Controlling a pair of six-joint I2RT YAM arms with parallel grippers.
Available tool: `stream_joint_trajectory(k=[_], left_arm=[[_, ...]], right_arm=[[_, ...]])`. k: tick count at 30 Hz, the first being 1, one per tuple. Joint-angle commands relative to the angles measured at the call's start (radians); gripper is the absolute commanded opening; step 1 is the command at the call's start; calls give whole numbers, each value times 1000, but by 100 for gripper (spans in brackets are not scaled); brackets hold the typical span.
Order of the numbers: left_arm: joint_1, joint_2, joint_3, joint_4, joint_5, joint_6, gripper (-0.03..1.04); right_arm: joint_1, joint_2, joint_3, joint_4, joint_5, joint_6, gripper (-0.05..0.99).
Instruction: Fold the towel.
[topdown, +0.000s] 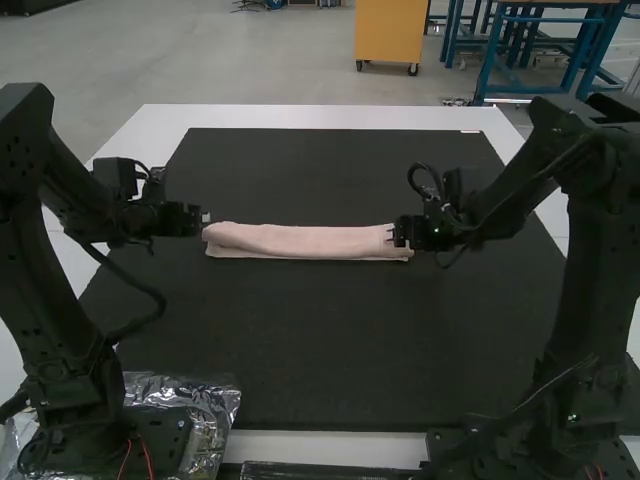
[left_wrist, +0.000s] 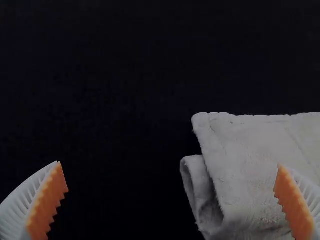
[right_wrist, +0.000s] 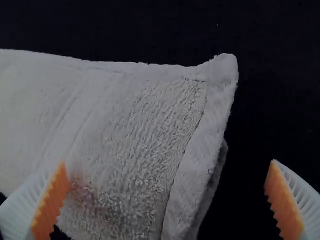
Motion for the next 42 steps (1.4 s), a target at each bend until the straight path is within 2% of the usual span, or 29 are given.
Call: stream_joint_trajectory(k=[1,6,8,9,10,11,12,13,19,25,29,34,37,42], left_arm=[[8,11,-6,21,27,-16,97],[8,11,-1,35,23,-31,97],[8,11,-1,35,23,-33,97],[8,11,-1,35,21,-33,97],[9,11,-1,35,21,-33,97],[9,11,-1,33,21,-33,97],[8,11,-1,33,21,-33,97],[9,11,-1,32,21,-31,97],[8,8,4,49,19,-33,97],[8,2,25,47,16,-30,97],[5,2,42,50,-14,-19,97],[2,1,47,96,-74,-11,97],[2,1,47,101,-80,-10,97],[2,1,40,102,-89,26,97]], right_arm=[[19,20,21,25,10,8,90],[36,77,30,39,14,8,89],[42,98,31,37,13,7,80],[45,107,31,36,13,7,72],[50,115,28,36,-1,4,57],[53,121,27,36,-19,-1,36],[56,123,27,36,-42,-9,10],[56,123,24,36,-58,-15,-2],[10,55,8,-38,-87,-38,-2],[-166,-117,-7,-75,-87,-55,-2],[-214,-169,28,-150,-88,-96,-2],[-175,-175,67,-185,-88,-96,-2],[-105,-172,87,-184,-81,-76,-2],[24,-158,120,-184,-73,-15,-2]])
